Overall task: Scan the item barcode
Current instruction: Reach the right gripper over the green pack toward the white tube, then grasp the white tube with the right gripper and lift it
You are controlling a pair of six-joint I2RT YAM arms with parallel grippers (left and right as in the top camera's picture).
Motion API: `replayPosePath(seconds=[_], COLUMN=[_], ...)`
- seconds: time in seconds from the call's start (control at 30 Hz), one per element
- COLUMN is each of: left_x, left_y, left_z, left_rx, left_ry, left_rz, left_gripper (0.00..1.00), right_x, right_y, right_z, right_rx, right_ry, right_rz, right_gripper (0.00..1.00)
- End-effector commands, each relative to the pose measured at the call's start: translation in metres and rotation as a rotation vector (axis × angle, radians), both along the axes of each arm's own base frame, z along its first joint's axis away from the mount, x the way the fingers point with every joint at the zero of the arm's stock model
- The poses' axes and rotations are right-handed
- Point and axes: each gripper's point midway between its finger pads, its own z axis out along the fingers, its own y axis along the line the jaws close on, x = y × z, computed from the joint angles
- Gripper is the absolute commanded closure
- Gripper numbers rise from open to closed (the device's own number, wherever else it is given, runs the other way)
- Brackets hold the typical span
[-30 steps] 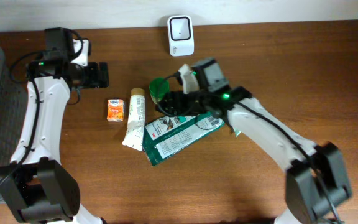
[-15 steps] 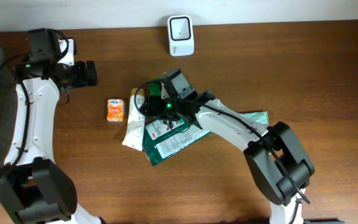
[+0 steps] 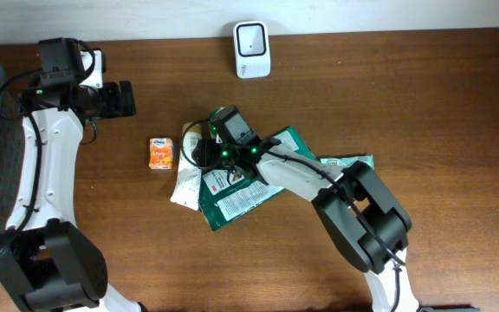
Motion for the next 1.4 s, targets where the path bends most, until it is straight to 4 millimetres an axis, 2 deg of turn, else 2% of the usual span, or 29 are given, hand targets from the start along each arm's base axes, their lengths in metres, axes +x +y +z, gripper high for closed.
replayPosePath(seconds=[0.0, 0.07, 0.17, 0.2, 0.33, 0.43, 0.63, 0.83, 0.87, 0.97, 1.0, 1.03, 1.17, 1.3, 1.37], left_x=[0.004, 0.004, 0.005, 0.005, 0.005, 0.005, 0.005, 0.005, 0.005, 0.005, 0.005, 0.005, 0.005, 0.005, 0.005], left_y=[0.002, 0.002, 0.003, 0.003, 0.003, 0.003, 0.003, 0.003, 0.003, 0.003, 0.003, 0.003, 0.003, 0.003, 0.003], left_z=[-0.006, -0.008, -0.007, -0.007, -0.006, -0.006, -0.006, -0.006, -0.006, -0.007, -0.007, -0.007, -0.007, -0.007, -0.007], left_rx=[0.006, 0.006, 0.010, 0.010, 0.010, 0.010, 0.010, 0.010, 0.010, 0.010, 0.010, 0.010, 0.010, 0.010, 0.010], left_ry=[0.017, 0.021, 0.015, 0.014, 0.013, 0.013, 0.013, 0.013, 0.013, 0.014, 0.014, 0.014, 0.014, 0.014, 0.014], left_rz=[0.001, 0.001, 0.003, 0.003, 0.003, 0.003, 0.003, 0.003, 0.003, 0.003, 0.003, 0.003, 0.003, 0.003, 0.003], left_gripper=[0.01, 0.01, 0.01, 0.01, 0.01, 0.01, 0.01, 0.01, 0.01, 0.01, 0.01, 0.01, 0.01, 0.01, 0.01], right_x=[-0.001, -0.003, -0.004, -0.005, -0.010, -0.015, -0.019, -0.029, -0.030, -0.028, -0.022, -0.019, -0.020, -0.009, -0.005], right_y=[0.016, 0.023, 0.024, 0.025, 0.024, 0.027, 0.028, 0.015, 0.006, -0.029, -0.065, -0.088, -0.158, -0.206, -0.222], right_z=[-0.009, -0.011, -0.014, -0.015, -0.018, -0.008, 0.039, 0.111, 0.125, 0.149, 0.160, 0.164, 0.164, 0.158, 0.152], right_rx=[-0.007, 0.000, -0.023, -0.026, -0.039, -0.072, -0.211, -0.326, -0.363, -0.514, -0.641, -0.711, -0.840, -0.877, -0.885], right_ry=[-0.044, -0.055, -0.071, -0.071, -0.052, -0.039, -0.078, -0.133, -0.135, -0.143, -0.128, -0.111, 0.033, 0.123, 0.156], right_rz=[0.030, 0.044, 0.034, 0.034, 0.040, 0.115, 0.312, 0.474, 0.472, 0.403, 0.265, 0.174, -0.015, -0.131, -0.164], right_gripper=[0.45, 0.49, 0.64, 0.66, 0.96, 0.96, 0.96, 0.96, 0.96, 0.96, 0.96, 0.96, 0.96, 0.96, 0.96])
